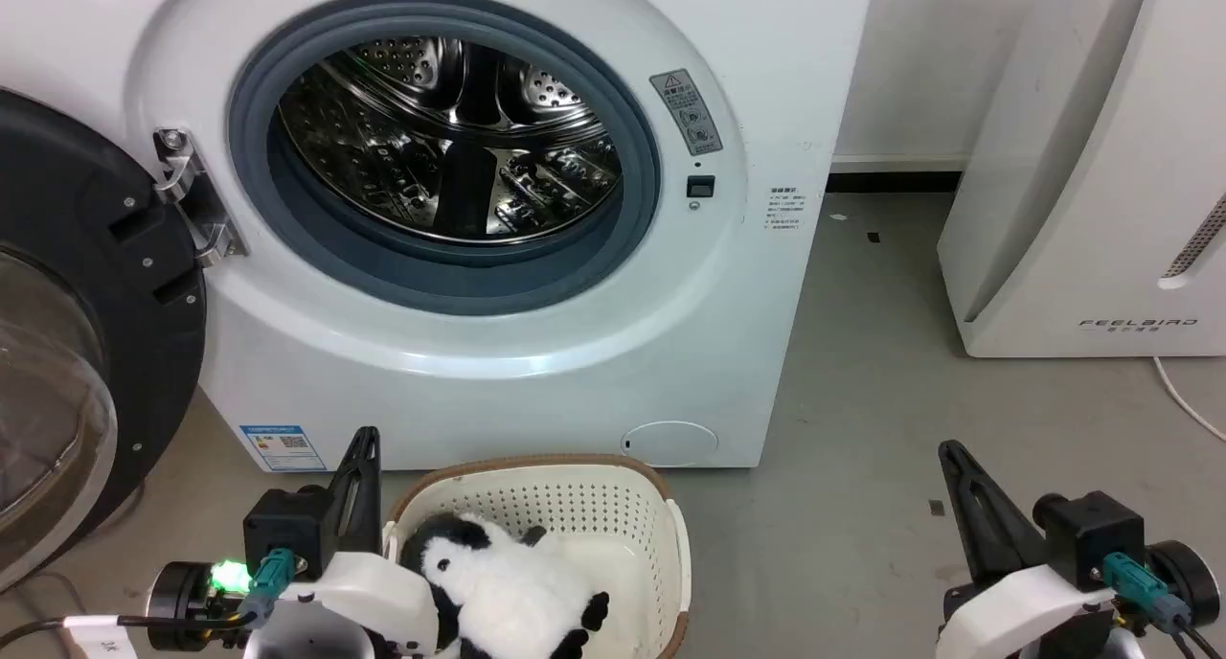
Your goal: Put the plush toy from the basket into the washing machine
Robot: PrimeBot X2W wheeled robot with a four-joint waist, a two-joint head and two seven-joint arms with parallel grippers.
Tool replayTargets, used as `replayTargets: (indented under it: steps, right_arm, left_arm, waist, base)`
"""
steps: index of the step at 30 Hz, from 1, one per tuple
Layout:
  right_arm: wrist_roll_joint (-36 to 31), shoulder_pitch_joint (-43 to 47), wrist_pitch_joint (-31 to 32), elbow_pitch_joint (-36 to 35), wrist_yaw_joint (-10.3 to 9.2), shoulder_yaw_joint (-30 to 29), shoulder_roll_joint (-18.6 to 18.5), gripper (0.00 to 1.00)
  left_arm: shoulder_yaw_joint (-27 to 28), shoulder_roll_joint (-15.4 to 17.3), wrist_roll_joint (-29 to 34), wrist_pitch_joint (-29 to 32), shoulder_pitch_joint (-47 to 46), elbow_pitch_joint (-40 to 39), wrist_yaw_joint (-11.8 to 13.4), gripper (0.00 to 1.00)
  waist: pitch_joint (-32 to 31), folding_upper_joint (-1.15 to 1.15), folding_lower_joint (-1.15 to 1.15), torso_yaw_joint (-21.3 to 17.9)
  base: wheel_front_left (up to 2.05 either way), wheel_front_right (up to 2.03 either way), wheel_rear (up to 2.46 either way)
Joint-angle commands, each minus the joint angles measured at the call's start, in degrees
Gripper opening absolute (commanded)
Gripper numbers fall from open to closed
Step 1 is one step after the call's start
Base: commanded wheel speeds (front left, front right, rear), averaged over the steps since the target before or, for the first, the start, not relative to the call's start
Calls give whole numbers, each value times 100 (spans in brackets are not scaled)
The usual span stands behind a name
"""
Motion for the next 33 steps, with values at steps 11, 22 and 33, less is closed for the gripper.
replayTargets:
  steps: [11, 22, 33]
  right_arm:
    - [-44, -81, 9, 15, -4, 3, 0, 0]
    - [8, 2, -5, 0, 0, -4, 0, 100]
    - [229, -4, -136, -96, 0, -81, 0, 100]
  left_arm:
    - [13, 1, 16, 2, 78, -25, -25, 0]
    - [-2, 0, -4, -5, -1, 6, 7, 100]
    - [-73, 0, -64, -137, -56, 90, 122, 100]
  waist:
    - [0, 0, 0, 0]
    - [1, 0, 0, 0]
    - [48, 0, 0, -7]
  base:
    - [0, 0, 0]
    - [0, 0, 0]
    - [0, 0, 0]
